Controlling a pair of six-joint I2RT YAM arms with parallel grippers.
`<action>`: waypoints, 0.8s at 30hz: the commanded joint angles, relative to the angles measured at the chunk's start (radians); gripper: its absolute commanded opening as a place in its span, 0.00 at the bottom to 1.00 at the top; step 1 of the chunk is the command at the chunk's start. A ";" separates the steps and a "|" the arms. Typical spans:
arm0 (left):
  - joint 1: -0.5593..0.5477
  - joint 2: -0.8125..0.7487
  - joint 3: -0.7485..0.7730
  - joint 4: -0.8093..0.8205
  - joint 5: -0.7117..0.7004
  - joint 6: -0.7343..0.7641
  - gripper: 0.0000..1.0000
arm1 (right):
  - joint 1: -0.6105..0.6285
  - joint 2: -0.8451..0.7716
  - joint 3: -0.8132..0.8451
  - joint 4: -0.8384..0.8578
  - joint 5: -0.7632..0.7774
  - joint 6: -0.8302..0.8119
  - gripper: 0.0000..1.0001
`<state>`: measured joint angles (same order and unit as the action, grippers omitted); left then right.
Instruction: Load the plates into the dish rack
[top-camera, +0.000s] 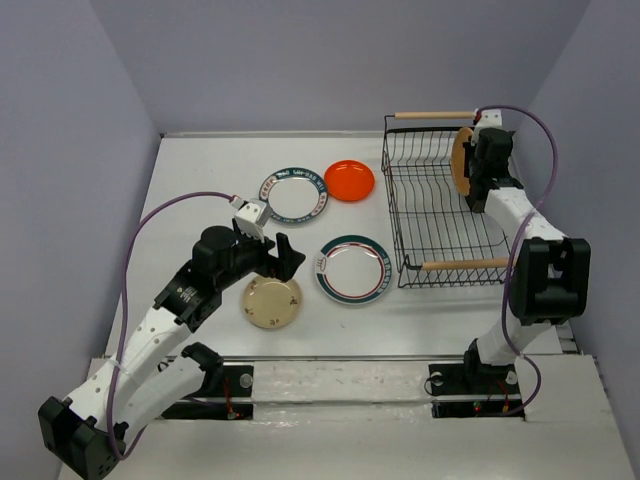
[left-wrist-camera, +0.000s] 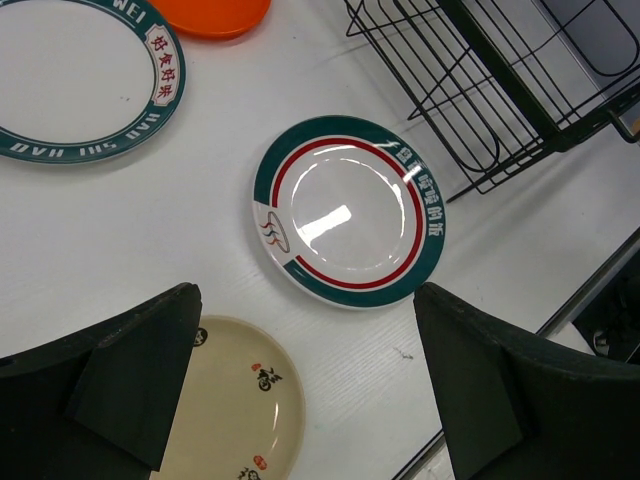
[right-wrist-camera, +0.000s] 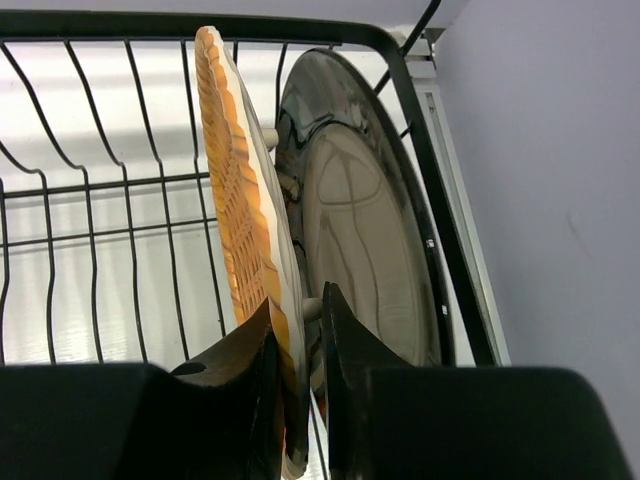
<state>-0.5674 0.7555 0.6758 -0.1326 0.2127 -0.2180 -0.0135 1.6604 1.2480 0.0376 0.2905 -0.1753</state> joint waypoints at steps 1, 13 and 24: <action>0.006 0.001 0.050 0.024 -0.004 0.016 0.99 | 0.000 0.022 -0.004 0.093 -0.027 0.036 0.07; 0.009 0.015 0.050 0.025 0.001 0.016 0.99 | 0.000 0.079 -0.022 0.093 -0.019 0.049 0.07; 0.012 0.030 0.050 0.025 0.008 0.014 0.99 | 0.000 0.108 0.013 0.075 -0.017 0.086 0.51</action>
<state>-0.5610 0.7753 0.6762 -0.1326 0.2131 -0.2180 -0.0135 1.7634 1.2148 0.0685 0.2646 -0.1131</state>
